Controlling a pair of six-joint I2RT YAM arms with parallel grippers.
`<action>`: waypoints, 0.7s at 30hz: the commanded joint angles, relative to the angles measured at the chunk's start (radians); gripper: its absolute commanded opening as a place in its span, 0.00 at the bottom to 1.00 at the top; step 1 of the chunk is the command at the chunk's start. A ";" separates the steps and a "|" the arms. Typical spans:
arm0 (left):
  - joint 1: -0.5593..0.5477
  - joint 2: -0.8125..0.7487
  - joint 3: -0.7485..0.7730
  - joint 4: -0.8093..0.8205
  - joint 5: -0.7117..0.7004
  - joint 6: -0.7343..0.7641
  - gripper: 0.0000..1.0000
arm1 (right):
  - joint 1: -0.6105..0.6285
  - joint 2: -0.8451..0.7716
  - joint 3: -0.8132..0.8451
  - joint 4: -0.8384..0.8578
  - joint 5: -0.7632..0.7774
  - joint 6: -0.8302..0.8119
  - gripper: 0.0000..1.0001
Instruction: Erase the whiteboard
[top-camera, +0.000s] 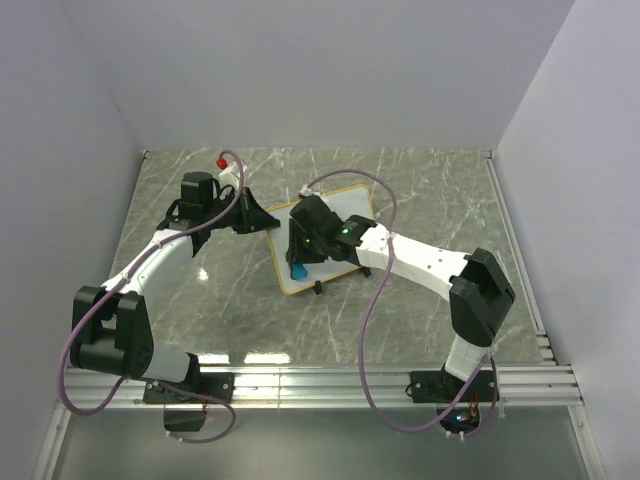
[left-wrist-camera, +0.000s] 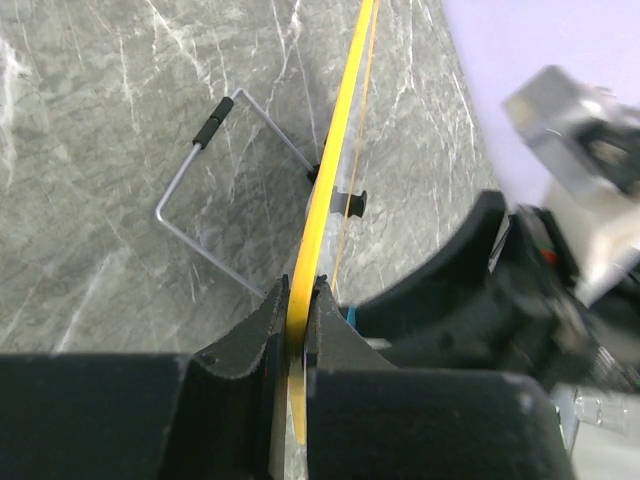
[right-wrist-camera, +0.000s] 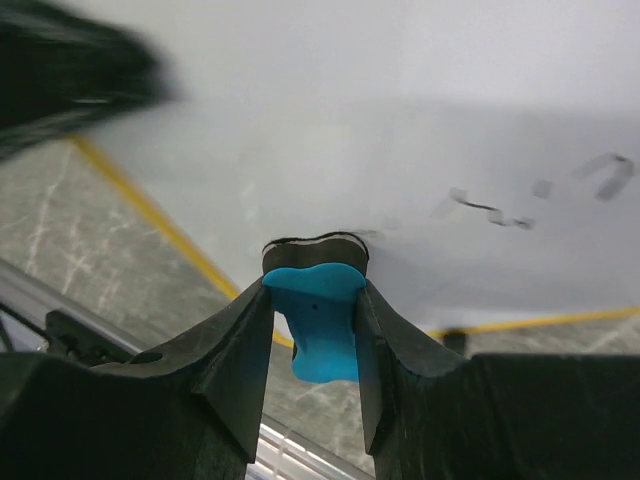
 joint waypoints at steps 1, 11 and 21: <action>-0.012 -0.027 0.020 -0.056 -0.015 0.008 0.00 | 0.032 0.043 0.084 0.081 0.041 -0.046 0.00; -0.012 -0.033 0.026 -0.078 -0.023 0.015 0.00 | 0.020 0.034 0.049 0.074 0.088 -0.038 0.00; -0.012 -0.041 0.037 -0.107 -0.021 0.028 0.00 | -0.202 -0.002 -0.124 0.112 0.099 0.025 0.00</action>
